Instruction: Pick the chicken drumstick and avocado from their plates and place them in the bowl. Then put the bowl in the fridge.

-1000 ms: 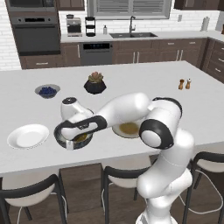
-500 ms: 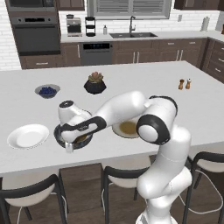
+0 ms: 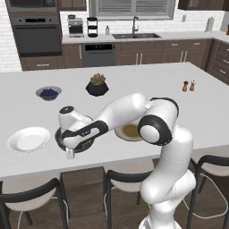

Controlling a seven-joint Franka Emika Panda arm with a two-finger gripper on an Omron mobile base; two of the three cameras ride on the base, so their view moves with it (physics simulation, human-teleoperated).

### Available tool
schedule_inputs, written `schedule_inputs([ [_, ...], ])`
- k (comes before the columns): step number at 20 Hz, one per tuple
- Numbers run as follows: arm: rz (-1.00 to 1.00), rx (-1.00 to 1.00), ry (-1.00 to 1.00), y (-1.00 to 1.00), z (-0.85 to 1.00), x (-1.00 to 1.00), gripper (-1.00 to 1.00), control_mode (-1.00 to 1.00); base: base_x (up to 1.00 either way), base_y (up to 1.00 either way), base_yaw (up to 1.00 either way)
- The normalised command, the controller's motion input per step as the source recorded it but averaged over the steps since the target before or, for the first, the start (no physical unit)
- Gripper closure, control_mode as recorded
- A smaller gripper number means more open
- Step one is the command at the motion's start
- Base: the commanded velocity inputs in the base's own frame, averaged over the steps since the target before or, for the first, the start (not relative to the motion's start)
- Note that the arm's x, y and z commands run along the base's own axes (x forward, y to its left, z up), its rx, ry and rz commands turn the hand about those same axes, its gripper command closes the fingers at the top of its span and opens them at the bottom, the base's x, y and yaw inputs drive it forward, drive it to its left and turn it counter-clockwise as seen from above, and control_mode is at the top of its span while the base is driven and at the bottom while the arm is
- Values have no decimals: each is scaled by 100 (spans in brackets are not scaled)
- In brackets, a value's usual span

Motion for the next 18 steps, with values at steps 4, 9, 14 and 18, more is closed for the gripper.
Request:
schedule_inputs([
  [4, 0, 0, 0, 0, 0, 0, 100, -100, 0, 0, 0],
  [9, 0, 0, 0, -1, 0, 5, 100, -100, 0, 0, 0],
  [14, 3, 0, -6, -30, 27, -4, 100, -100, 0, 0, 0],
  [18, 1, 0, -22, -30, 52, -23, 100, -100, 0, 0, 0],
])
